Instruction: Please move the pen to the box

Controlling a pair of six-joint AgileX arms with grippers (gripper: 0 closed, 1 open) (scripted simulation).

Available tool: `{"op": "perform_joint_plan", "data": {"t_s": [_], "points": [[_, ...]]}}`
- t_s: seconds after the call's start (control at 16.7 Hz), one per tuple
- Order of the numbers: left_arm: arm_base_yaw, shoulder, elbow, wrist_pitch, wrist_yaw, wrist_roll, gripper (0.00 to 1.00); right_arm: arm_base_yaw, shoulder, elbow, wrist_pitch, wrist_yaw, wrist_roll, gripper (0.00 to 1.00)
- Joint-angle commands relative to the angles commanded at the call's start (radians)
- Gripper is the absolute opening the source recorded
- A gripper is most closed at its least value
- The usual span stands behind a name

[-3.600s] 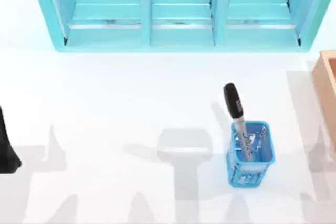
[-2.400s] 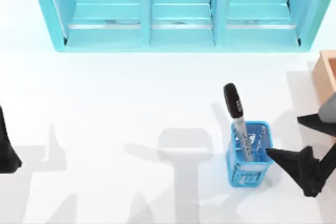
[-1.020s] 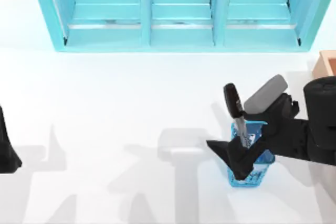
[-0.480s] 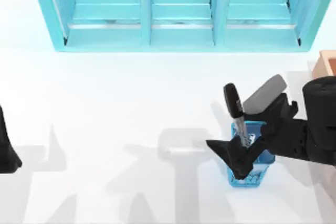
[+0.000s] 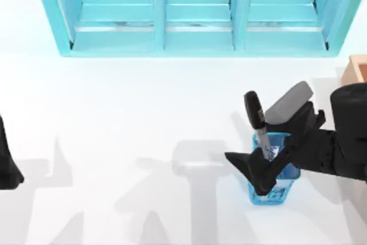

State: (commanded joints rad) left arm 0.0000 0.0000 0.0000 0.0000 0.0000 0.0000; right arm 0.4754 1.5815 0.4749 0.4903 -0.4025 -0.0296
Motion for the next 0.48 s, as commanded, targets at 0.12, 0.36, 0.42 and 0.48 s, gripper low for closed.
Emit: {"op": "perform_joint_plan", "data": {"t_s": [0.12,0.36,0.42,0.48], "points": [[0.000,0.000,0.000,0.000,0.000,0.000,1.00,0.000,0.000,0.000,0.000,0.000,0.000,0.00],[0.000,0.000,0.000,0.000,0.000,0.000,1.00,0.002,-0.005,0.005,-0.001,-0.004,0.004,0.00],[0.000,0.000,0.000,0.000,0.000,0.000,1.00,0.000,-0.005,0.006,-0.003,-0.005,0.003,0.00],[0.000,0.000,0.000,0.000,0.000,0.000,1.00,-0.008,-0.006,0.012,-0.015,-0.011,-0.003,0.00]]}}
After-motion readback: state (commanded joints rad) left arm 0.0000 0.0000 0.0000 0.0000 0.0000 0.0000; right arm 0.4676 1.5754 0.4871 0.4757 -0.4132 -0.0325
